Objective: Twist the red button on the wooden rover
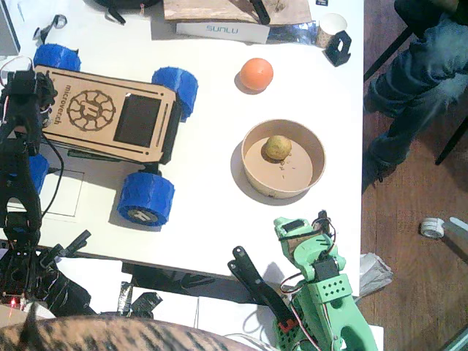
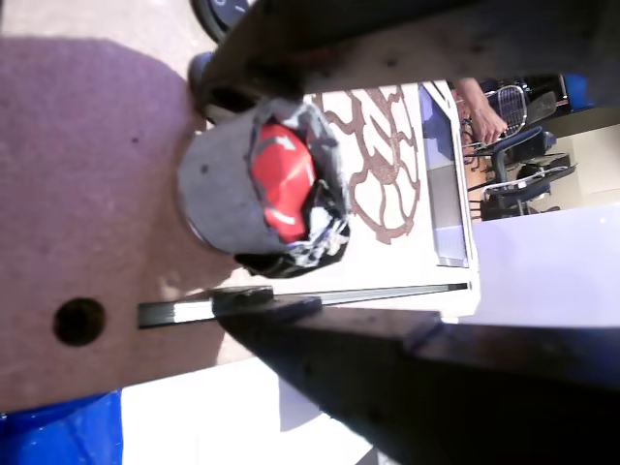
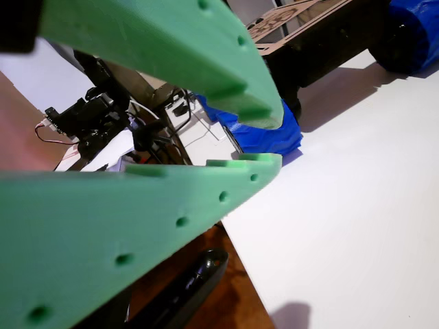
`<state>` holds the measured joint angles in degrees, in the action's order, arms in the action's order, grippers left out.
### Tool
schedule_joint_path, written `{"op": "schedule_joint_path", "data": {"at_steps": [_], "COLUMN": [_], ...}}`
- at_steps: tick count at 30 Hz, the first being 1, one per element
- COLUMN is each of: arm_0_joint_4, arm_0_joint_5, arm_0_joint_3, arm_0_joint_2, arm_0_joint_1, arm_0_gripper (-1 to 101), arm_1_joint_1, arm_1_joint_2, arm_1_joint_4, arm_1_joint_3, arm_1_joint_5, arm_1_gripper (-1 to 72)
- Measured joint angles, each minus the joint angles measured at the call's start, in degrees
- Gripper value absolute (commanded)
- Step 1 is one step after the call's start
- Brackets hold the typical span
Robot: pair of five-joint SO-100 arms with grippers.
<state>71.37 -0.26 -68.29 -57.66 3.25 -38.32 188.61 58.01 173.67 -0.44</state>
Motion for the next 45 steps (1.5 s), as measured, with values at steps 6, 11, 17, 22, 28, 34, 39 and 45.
{"op": "schedule_joint_path", "data": {"at_steps": [6, 11, 17, 22, 28, 34, 39, 45], "arm_0_joint_4": [0.0, -0.6, -0.7, 0.0, 1.8, 3.2, 3.5, 3.5], "arm_0_joint_5": [0.0, 0.0, 0.0, 0.0, 0.0, 5.7, 10.0, 16.2], "arm_0_joint_3": [0.0, 0.4, 0.4, 0.4, 0.5, 0.6, 0.5, 0.5], "arm_0_joint_2": [0.0, 0.0, 0.0, 0.0, 0.0, 0.0, 0.1, 0.1], "arm_0_joint_1": [0.0, -0.1, -0.1, -0.2, -0.4, -1.2, -2.3, -2.5], "arm_0_gripper": [15, 1, 0, 0, 0, 0, 0, 0], "arm_1_joint_1": [0.0, 0.0, 0.0, 0.0, 0.0, 0.0, 0.0, 0.0], "arm_1_joint_2": [0.0, 0.0, 0.0, 0.0, 0.0, 0.0, 0.0, 0.0], "arm_1_joint_4": [0.0, 0.0, 0.0, 0.0, 0.0, 0.0, 0.0, 0.0], "arm_1_joint_3": [0.0, 0.0, 0.0, 0.0, 0.0, 0.0, 0.0, 0.0], "arm_1_joint_5": [0.0, 0.0, 0.0, 0.0, 0.0, 0.0, 0.0, 0.0], "arm_1_gripper": [0.3, 0.3, 0.3, 0.3, 0.3, 0.3, 0.3, 0.3]}}
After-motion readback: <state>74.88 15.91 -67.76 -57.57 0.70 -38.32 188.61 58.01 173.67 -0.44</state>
